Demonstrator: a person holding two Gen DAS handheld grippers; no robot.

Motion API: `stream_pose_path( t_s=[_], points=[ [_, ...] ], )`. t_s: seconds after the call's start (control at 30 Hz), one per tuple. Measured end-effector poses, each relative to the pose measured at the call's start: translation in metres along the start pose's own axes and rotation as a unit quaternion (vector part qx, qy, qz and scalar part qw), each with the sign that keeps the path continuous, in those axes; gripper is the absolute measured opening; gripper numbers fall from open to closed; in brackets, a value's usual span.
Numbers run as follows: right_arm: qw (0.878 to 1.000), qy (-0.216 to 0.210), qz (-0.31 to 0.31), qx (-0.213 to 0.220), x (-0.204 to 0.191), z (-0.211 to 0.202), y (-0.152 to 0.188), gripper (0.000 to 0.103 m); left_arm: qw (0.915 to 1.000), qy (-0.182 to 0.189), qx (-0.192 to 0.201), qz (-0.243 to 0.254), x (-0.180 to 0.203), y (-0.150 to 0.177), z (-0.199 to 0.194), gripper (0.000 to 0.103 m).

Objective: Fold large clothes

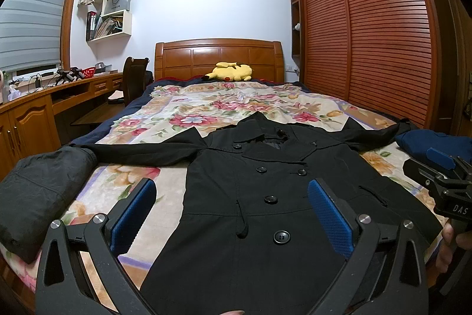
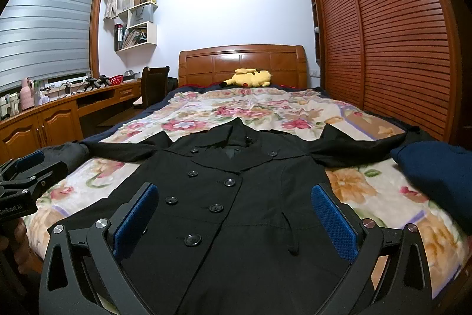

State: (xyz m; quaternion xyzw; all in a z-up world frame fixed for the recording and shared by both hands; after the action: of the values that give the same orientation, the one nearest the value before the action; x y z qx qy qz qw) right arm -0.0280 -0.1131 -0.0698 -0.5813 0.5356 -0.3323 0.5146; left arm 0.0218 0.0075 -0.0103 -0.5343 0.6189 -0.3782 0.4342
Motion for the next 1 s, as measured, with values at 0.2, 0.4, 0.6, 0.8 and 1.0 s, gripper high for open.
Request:
stream_pose_path(
  t_s=[0.2, 0.4, 0.6, 0.8, 1.0],
  points=[
    [1.000, 0.000, 0.000, -0.001, 0.0011, 0.0011, -0.0002, 0.103, 1.0000, 0.001, 0.001, -0.001, 0.0005, 0.0003, -0.0001, 0.103],
    [1.000, 0.001, -0.001, -0.003, 0.0005, 0.0020, 0.0002, 0.103, 1.0000, 0.001, 0.000, -0.001, -0.0021, 0.0004, -0.0021, 0.103],
    [1.000, 0.001, -0.001, -0.002, 0.0002, 0.0016, 0.0000, 0.103, 1.0000, 0.001, -0.001, -0.001, -0.0017, 0.0003, -0.0017, 0.103],
    [1.000, 0.001, -0.001, -0.002, -0.0002, 0.0013, 0.0004, 0.103, 1.0000, 0.001, -0.001, 0.000, -0.0015, 0.0000, -0.0016, 0.103],
    [1.000, 0.001, -0.002, -0.002, -0.0002, 0.0012, 0.0004, 0.103, 1.0000, 0.001, -0.001, -0.001, -0.0016, 0.0001, -0.0016, 0.103]
  ],
)
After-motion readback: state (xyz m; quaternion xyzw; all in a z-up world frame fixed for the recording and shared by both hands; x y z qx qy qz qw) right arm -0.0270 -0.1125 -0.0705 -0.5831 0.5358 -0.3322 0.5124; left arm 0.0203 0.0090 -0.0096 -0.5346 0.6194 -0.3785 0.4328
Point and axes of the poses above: each gripper's, at about its wrist camera, not at the fingertips, and z roughly the way its jaws point, x to its right, y to its underside, the point moved 2 cm from there along z, roughly the way its jaws point, and after that the axes turned 9 degrees about z, right-handed, at the moved point
